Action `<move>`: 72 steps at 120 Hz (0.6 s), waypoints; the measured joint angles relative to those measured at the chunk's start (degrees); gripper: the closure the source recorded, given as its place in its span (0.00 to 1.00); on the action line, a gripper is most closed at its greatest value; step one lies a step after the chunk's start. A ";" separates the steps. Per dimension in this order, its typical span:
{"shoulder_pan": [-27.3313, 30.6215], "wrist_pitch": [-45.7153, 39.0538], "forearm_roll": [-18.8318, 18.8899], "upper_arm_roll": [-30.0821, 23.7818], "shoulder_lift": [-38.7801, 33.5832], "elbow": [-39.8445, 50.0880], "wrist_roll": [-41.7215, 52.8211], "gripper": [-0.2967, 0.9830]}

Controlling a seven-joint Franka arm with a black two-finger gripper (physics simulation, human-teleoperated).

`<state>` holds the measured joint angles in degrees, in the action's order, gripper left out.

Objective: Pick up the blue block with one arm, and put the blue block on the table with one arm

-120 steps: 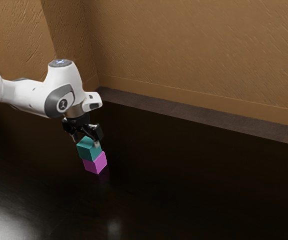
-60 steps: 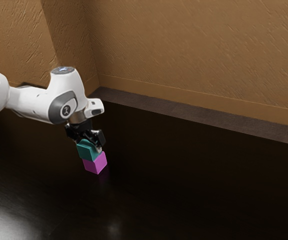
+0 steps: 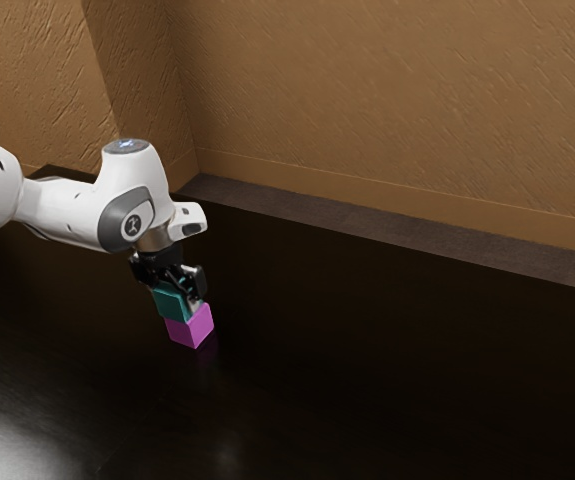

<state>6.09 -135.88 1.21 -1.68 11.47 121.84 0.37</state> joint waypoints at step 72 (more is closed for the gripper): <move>9.38 0.62 5.16 1.48 -3.48 -2.10 -3.59 0.50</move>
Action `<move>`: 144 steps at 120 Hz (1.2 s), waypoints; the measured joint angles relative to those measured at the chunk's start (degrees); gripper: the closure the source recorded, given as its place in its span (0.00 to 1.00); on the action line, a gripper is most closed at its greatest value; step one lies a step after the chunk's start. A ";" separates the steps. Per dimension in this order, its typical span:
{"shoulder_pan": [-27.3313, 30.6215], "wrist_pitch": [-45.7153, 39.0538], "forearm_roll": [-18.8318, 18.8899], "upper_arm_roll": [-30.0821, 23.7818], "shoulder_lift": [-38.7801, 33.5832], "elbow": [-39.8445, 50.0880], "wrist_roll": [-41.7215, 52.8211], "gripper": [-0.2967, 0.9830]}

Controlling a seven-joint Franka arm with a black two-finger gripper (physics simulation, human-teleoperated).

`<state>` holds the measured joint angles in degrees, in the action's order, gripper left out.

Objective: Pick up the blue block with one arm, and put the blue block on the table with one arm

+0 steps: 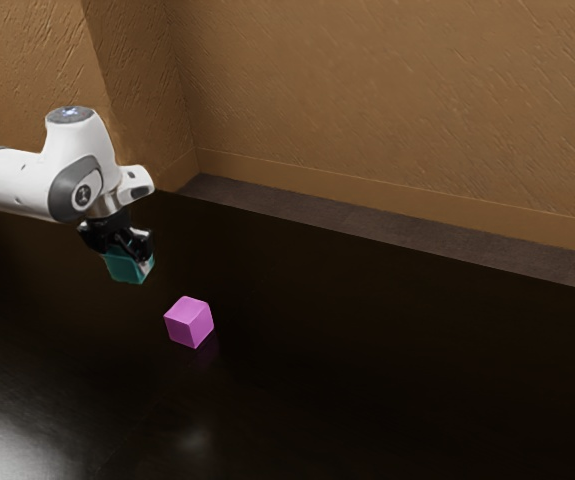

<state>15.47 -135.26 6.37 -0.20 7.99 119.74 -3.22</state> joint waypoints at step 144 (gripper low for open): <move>3.01 3.87 -5.09 1.97 -6.60 -4.00 3.98 0.27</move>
<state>18.48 -131.40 1.29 1.77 1.39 115.74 0.76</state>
